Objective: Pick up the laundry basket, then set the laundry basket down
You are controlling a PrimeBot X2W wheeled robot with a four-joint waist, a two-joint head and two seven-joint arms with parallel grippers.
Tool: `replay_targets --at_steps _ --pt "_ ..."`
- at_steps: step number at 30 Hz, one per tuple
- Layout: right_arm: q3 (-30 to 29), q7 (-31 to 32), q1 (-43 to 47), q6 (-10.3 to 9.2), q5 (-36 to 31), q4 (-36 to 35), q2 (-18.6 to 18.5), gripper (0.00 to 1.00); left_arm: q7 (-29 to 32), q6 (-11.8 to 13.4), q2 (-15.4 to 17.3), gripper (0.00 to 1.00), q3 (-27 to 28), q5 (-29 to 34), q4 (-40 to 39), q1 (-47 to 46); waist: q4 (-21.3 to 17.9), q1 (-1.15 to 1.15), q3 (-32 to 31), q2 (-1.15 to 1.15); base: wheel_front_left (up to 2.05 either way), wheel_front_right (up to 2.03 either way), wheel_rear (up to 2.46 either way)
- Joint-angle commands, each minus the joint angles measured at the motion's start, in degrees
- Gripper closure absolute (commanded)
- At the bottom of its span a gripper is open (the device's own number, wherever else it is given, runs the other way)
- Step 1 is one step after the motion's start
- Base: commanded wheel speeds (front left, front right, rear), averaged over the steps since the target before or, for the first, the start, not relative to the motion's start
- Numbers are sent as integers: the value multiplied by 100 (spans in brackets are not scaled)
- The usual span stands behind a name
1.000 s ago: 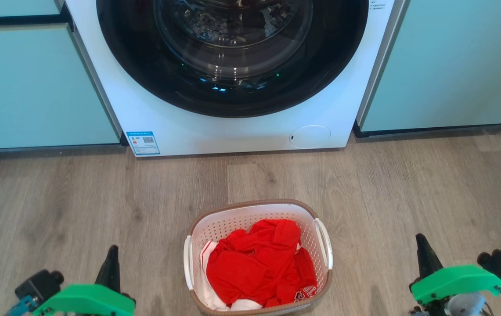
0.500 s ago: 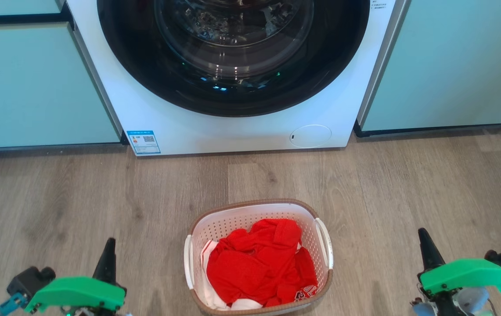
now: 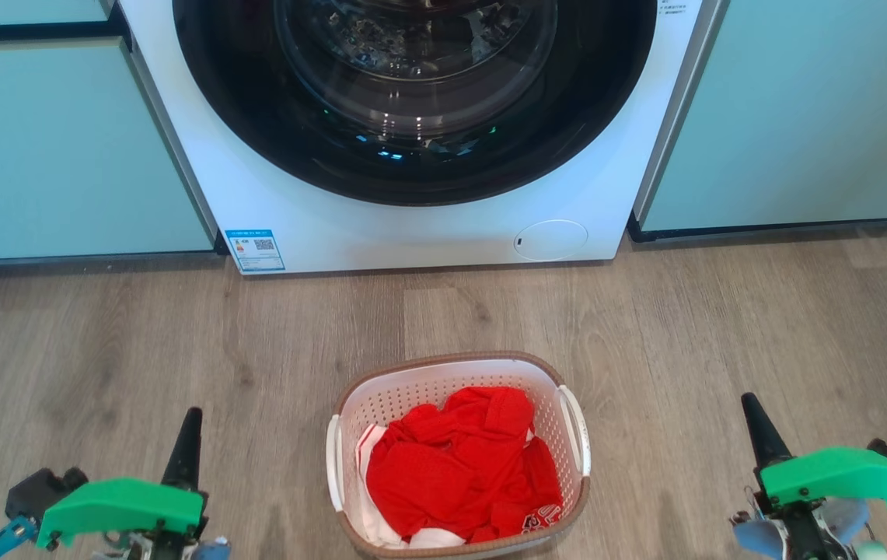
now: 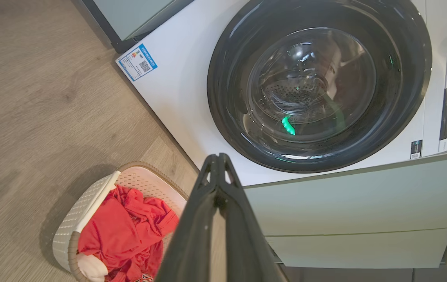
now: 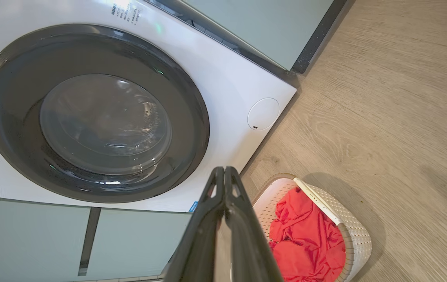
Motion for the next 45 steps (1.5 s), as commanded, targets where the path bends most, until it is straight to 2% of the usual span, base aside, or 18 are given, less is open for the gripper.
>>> replay_targets --at_steps 1,33,39,45 --pt "27 46 -293 9 184 -220 -136 100 56 -53 34 100 215 -172 -137 -386 1 0 1 0 0 0 0" --pt "-241 600 -560 13 2297 -295 -143 100 610 -304 -28 100 632 -2274 -56 -863 26 0 33 0 0 0 0" --pt "-280 678 -597 13 2584 -305 -142 100 687 -338 -37 100 690 -2560 -45 -928 29 0 37 0 0 0 0" --pt "-291 687 -598 13 2574 -304 -134 100 692 -338 -41 100 696 -2555 -45 -928 29 0 37 0 0 0 0"
